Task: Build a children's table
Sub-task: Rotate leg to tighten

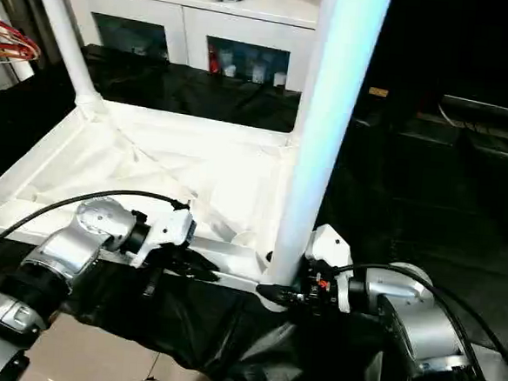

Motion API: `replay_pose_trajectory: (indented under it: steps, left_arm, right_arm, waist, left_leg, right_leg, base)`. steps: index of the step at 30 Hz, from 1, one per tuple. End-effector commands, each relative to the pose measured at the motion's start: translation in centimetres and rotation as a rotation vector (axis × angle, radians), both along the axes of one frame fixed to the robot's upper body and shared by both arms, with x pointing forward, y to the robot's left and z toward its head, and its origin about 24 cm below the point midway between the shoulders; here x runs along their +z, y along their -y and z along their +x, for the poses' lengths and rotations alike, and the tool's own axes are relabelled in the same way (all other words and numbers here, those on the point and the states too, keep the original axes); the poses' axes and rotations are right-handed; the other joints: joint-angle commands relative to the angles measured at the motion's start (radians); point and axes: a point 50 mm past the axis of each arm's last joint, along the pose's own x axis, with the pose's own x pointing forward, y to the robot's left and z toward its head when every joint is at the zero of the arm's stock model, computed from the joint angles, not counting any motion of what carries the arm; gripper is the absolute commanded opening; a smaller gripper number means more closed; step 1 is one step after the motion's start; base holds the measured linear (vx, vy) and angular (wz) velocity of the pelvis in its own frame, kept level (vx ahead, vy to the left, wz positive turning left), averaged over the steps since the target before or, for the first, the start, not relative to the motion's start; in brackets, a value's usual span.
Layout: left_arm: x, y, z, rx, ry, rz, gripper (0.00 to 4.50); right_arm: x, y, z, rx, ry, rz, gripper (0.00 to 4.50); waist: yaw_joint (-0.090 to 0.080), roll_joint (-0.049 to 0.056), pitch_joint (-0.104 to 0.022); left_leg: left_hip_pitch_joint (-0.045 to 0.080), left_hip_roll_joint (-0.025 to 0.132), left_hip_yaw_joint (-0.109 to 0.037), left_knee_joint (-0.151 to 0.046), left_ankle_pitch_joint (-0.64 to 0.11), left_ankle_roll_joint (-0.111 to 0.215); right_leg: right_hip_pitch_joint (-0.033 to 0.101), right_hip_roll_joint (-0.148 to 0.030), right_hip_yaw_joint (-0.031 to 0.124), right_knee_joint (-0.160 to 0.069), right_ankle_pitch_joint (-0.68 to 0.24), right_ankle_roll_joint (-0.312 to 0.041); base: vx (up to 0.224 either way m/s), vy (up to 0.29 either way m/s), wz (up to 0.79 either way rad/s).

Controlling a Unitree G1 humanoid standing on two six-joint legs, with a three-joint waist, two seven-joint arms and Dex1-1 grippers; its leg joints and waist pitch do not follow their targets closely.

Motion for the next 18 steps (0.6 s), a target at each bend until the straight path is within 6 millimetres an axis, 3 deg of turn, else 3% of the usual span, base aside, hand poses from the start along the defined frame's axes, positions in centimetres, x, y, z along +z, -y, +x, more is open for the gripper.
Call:
replay_pose_trajectory:
  steps: [1,5,10,18]
  left_arm:
    - [1.1,1.7,1.2,0.124,0.088,-0.075,0.0]
    - [0.9,2.5,1.2,0.145,0.083,-0.091,0.0]
    - [0.8,5.1,1.2,0.196,0.095,-0.125,0.0]
    - [1.2,8.9,1.2,0.227,0.161,-0.154,0.0]
  right_arm:
    - [-0.8,-2.4,-0.4,0.031,0.011,0.032,2.58]
    - [-1.4,-2.7,0.1,-0.078,0.01,0.047,2.57]
    - [-3.1,-3.7,2.2,-0.381,0.018,0.014,2.57]
    - [-4.5,-6.5,5.0,-0.703,0.008,-0.047,2.56]
  waist:
    - [-0.004,-0.02,-0.051]
    - [-0.016,-0.021,-0.05]
    - [-0.035,-0.018,-0.047]
    - [-0.059,-0.016,-0.048]
  left_leg:
    - [0.007,0.023,-0.001,-0.069,-0.233,0.045]
    - [0.007,0.02,-0.004,-0.075,-0.255,0.027]
    - [0.004,0.016,-0.006,-0.08,-0.27,0.003]
    - [0.006,0.013,-0.007,-0.081,-0.277,-0.002]
  right_leg:
    - [0.046,-0.049,0.031,-0.079,-0.241,-0.196]
    - [0.044,-0.049,0.031,-0.086,-0.303,-0.168]
    - [0.041,-0.049,0.028,-0.093,-0.35,-0.151]
    - [0.038,-0.047,0.03,-0.098,-0.372,-0.136]
  base:
    - [0.0,0.0,0.0]
    - [0.0,0.0,0.0]
    - [0.0,0.0,0.0]
    - [0.0,0.0,0.0]
